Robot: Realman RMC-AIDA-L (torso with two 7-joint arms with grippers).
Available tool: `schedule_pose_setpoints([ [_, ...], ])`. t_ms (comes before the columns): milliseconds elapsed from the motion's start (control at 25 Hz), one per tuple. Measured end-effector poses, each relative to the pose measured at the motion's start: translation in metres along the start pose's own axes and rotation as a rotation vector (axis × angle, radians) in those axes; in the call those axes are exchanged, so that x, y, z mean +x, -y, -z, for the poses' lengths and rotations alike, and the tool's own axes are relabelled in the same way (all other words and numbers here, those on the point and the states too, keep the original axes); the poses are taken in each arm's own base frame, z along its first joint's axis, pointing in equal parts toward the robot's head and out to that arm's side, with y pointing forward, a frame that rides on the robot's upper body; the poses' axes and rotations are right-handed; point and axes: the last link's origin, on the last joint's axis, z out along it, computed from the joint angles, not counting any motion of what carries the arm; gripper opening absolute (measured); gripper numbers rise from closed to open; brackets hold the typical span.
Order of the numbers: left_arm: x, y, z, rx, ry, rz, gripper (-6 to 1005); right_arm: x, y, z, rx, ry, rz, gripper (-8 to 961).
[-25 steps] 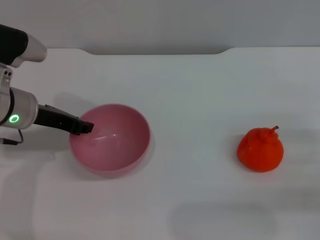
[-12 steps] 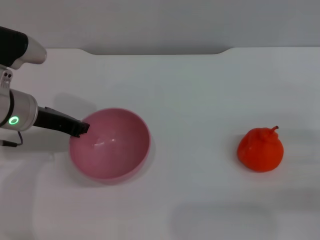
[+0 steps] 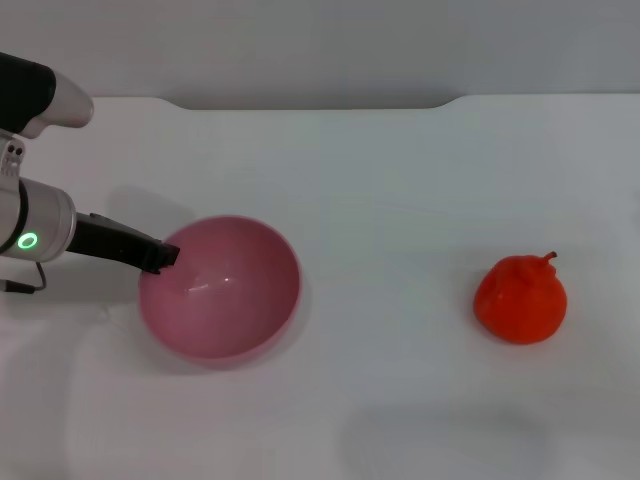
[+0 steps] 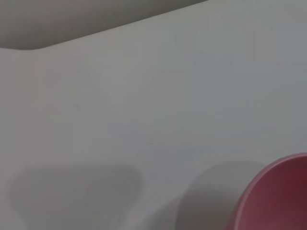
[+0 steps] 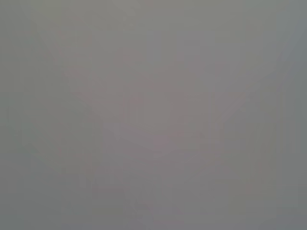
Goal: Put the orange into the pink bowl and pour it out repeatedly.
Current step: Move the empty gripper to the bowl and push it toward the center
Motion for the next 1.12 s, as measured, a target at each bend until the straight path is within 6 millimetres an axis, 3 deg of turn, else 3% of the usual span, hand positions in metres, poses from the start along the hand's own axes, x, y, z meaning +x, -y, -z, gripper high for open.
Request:
schedule_pose_setpoints([
  [320,-0.001,0.001,0.000,0.004,-0.001,-0.005,45,-0.060,-0.046,-0.018,-0.666,0.107,-0.277,675],
  [560,-0.001,0.001,-0.001,0.003,-0.001,-0.014,45,-0.092,-0.054,-0.043,-1.071,-0.027,-0.387,676],
  [760,0.001,0.000,-0.001,0.002,-0.003,-0.018,45,-0.093,-0.041,-0.063,-1.123,-0.218,-0.298,676],
  [1120,0.005,-0.004,-0.002,-0.005,-0.005,-0.030,45,-0.085,-0.007,-0.091,-0.894,-0.466,0.009,675],
])
